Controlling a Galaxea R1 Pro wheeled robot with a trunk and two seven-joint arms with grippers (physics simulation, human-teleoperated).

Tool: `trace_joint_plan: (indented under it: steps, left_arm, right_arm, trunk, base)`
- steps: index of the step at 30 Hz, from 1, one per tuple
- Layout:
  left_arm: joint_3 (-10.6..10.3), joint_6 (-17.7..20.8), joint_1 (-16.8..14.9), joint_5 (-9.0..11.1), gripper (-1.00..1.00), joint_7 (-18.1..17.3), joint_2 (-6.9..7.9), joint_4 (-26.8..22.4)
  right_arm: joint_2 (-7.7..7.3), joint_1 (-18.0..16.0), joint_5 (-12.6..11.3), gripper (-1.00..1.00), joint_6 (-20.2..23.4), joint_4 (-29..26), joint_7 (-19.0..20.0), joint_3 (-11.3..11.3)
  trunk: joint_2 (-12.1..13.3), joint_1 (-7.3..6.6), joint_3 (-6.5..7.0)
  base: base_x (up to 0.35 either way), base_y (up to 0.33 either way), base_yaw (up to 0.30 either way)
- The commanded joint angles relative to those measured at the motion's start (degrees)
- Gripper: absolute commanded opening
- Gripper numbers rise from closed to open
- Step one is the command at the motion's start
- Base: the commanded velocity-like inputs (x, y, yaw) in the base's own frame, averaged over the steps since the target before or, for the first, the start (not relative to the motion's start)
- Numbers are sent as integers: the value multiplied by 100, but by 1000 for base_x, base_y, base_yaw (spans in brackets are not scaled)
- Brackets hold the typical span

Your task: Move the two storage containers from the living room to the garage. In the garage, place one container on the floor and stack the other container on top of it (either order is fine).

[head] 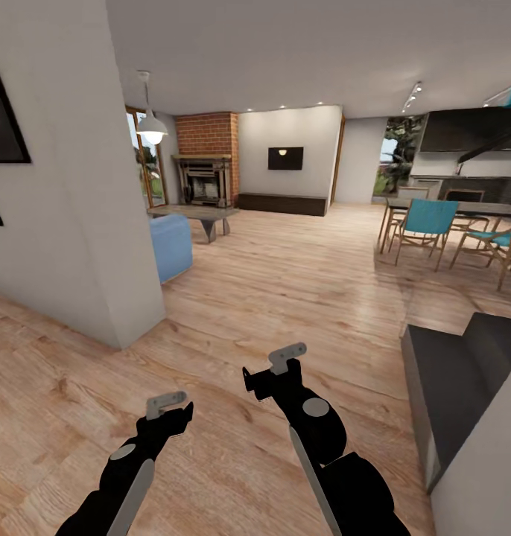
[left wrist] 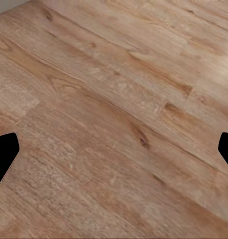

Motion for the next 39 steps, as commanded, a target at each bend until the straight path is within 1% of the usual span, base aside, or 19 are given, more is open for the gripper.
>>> trace_joint_plan:
  steps: [1, 9, 13, 39]
  left_arm:
    - [0, 0, 0, 0, 100, 0, 0, 0]
    - [-3, 0, 0, 0, 100, 0, 0, 0]
    - [-4, 0, 0, 0, 100, 0, 0, 0]
    - [-3, 0, 0, -1, 100, 0, 0, 0]
  right_arm:
    - [0, 0, 0, 100, 0, 0, -1, 0]
    - [0, 0, 0, 100, 0, 0, -4, 0]
    - [0, 0, 0, 100, 0, 0, -8, 3]
    - [0, 0, 1, 100, 0, 0, -13, 9]
  trunk:
    - [0, 0, 0]
    - [0, 0, 0]
    - [0, 0, 0]
    - [0, 0, 0]
  base:
    - [338, 114, -1]
    - [338, 113, -7]
    - [338, 114, -145]
    - [338, 114, -277]
